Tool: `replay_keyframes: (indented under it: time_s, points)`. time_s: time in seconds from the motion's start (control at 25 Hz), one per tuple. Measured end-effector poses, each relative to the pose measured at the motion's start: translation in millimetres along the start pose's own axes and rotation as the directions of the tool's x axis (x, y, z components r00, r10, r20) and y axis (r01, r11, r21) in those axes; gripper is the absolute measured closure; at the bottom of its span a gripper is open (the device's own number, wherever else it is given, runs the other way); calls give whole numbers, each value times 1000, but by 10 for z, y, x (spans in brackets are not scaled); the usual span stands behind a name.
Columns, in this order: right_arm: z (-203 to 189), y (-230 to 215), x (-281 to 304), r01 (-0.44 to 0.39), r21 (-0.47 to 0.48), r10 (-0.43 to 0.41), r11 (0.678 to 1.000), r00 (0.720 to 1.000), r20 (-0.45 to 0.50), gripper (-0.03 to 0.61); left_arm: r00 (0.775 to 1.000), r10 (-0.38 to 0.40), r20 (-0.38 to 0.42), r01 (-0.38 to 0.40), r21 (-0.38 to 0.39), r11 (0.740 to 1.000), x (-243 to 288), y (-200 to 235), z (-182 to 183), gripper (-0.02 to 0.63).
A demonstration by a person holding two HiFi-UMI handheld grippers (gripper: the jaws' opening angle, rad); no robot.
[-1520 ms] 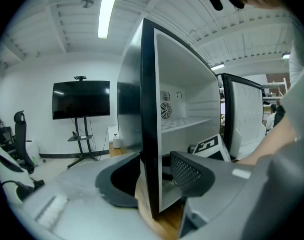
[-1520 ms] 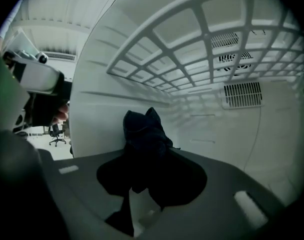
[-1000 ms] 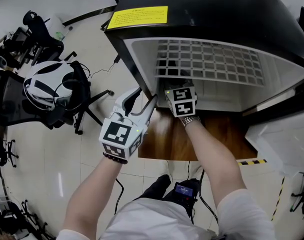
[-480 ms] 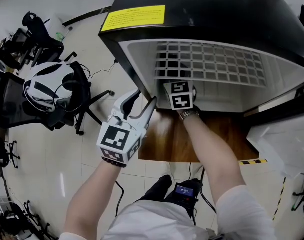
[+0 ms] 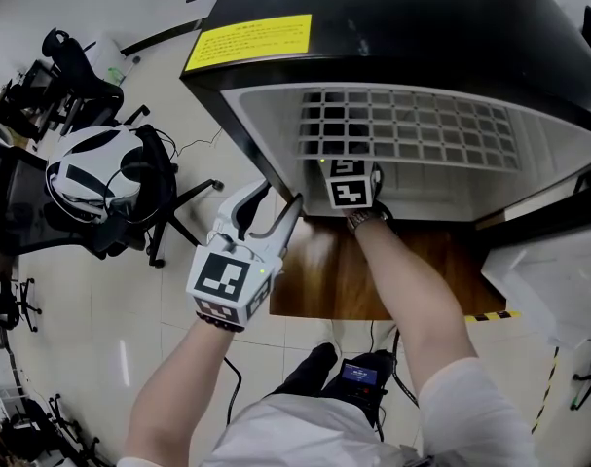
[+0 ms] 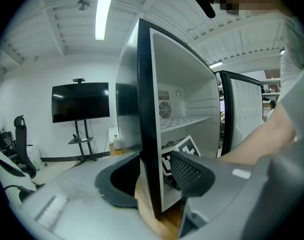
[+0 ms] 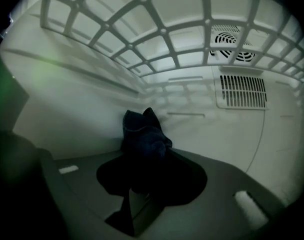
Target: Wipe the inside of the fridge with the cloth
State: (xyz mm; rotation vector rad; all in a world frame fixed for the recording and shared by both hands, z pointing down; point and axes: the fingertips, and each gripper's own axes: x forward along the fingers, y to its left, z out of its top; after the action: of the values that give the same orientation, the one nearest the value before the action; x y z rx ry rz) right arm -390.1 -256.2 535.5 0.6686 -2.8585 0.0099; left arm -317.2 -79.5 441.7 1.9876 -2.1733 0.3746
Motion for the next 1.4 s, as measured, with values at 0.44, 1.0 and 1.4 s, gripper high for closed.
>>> replay_keyframes:
  time_s: [0.44, 1.0, 1.4]
  points:
    - [-24, -339, -92, 86, -2, -86, 996, 996, -18, 453, 1000, 17, -1, -17, 3, 1000, -3, 17, -7, 428]
    - [-68, -767, -297, 158, -8, -158, 987, 987, -30, 453, 1000, 28, 3, -28, -11, 1000, -11, 25, -6, 428]
    - [-147, -1307, -534, 264, 15, -263, 964, 963, -55, 453, 999, 41, 8, -41, -20, 999, 3, 34, 2, 428]
